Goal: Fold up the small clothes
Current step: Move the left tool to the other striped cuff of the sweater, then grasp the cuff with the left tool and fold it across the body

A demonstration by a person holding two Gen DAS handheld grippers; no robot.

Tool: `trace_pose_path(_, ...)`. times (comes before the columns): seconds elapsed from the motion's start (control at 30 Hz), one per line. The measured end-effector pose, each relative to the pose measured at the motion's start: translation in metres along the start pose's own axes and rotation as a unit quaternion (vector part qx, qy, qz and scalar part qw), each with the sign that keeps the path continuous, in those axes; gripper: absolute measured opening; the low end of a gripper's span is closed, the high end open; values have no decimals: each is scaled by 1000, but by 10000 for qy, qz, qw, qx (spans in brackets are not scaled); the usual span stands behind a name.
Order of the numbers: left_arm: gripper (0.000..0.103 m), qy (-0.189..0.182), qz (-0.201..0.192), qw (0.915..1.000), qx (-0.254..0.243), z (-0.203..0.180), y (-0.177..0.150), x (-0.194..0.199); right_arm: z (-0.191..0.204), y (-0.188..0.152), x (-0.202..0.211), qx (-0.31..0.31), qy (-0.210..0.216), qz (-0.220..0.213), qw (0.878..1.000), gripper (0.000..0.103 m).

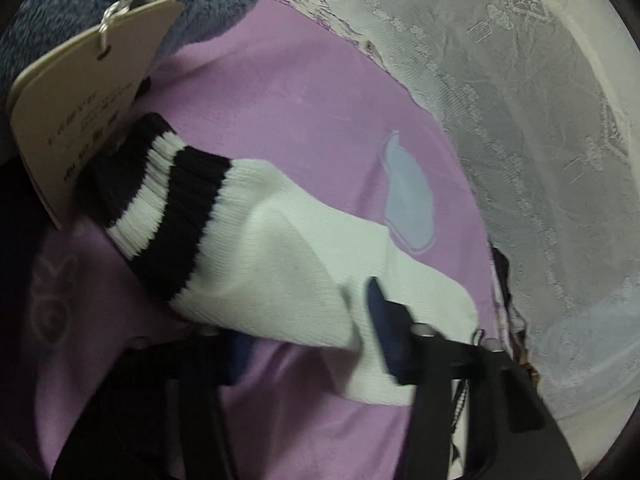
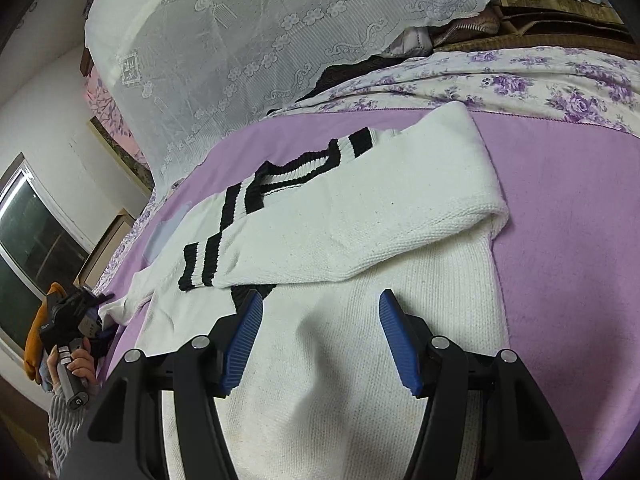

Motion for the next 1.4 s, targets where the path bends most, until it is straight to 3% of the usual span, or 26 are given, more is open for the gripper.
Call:
trace_pose_path(0.07,34,89,15,10000,-40,0,0,-2,0,-1,0,-14,-2,17,10000,61)
trace_pose_path(0.17,16,-41,55,9999,-97,3,-2,4,0,-1,-1,-25,-10,53,10000,61)
trace_pose_path(0.33,10,179,-120,9984,-525,-10,-4,10,-1,-1,-4,-23,-20,97,9999,63)
trace_pose_path(0.5,10,304,-367,9963,-720,-17,-2,19,0,-2,-4,-26,-21,106,9999,64)
trace_pose_path(0.57,20,414,-360,9967,-591,-12,0,16,0,-2,-5,-19,-21,114,9999,64)
trace_pose_path(0.6,39,532,-326,9972,-417,-4,1,13,0,-2,-5,-17,-21,115,9999,64)
trace_pose_path(0.67,43,452,-244,9985,-166,5,2,8,0,-2,-5,-16,-23,115,9999,64)
trace_pose_path(0.77,43,572,-351,9976,-197,3,4,5,0,-2,-5,3,-33,118,9999,65)
trace_pose_path(0.8,40,601,-376,9973,-191,2,5,5,1,-2,-5,9,-38,118,9999,65)
trace_pose_path(0.83,25,653,-385,9969,-204,3,5,5,0,-2,-5,12,-39,117,9999,65)
trace_pose_path(0.9,10,715,-396,9963,-279,2,6,7,0,-2,-5,9,-33,118,9999,65)
trace_pose_path(1.0,7,799,-520,9939,-553,-10,3,16,0,-2,-6,4,-26,122,9999,65)
trace_pose_path(1.07,7,936,-709,9880,-1000,-31,-3,25,1,-2,-6,3,-18,126,9999,66)
trace_pose_path(1.2,7,1118,-1074,9660,-2069,-86,-20,40,1,-2,-6,11,3,138,9999,67)
trace_pose_path(1.3,6,1163,-1148,9500,-2661,-122,-34,41,1,-2,-6,8,6,138,9999,67)
trace_pose_path(1.4,6,1163,-1146,9397,-3006,-149,-45,39,1,-2,-6,5,12,138,9999,67)
Point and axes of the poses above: each gripper's, at about its wrist camera, not at the fingertips, and x roughly against the way its jaws point, z to its left, y to its top, the point moved 4 cm from there along -x, roughly the way its jaws point, and after that the axes turned 10 degrees about -y, right-handed, at the moved point
